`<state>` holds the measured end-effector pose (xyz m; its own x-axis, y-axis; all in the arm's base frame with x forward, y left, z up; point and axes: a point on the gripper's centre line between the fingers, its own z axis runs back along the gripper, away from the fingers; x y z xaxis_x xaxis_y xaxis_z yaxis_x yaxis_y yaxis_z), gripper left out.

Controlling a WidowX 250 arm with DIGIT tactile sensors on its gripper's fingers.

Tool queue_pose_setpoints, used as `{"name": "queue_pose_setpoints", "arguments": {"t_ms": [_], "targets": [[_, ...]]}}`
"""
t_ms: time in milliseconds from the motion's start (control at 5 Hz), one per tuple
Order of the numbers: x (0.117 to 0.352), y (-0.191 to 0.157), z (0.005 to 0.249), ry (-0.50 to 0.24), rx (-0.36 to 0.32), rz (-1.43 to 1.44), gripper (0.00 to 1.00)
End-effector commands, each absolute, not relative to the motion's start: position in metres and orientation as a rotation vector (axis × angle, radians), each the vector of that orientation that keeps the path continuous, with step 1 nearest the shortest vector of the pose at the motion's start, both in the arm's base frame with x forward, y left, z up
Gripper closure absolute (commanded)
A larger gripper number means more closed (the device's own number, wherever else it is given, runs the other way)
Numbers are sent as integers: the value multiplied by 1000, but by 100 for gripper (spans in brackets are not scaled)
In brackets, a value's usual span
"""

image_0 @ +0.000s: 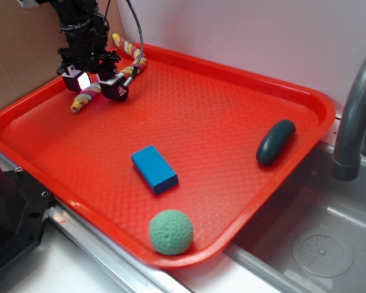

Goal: Grab the multicolored rope.

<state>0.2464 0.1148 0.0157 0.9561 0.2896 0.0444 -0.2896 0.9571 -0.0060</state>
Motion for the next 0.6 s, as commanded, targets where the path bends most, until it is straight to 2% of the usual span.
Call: {"name": "queue_pose_setpoints", "arguments": {"t_ms": [0, 200, 400], "targets": [[253, 112, 13, -36, 12, 286, 0], [259, 113, -2, -5, 28, 287, 0], [259, 108, -8, 8, 42, 284, 100]]}}
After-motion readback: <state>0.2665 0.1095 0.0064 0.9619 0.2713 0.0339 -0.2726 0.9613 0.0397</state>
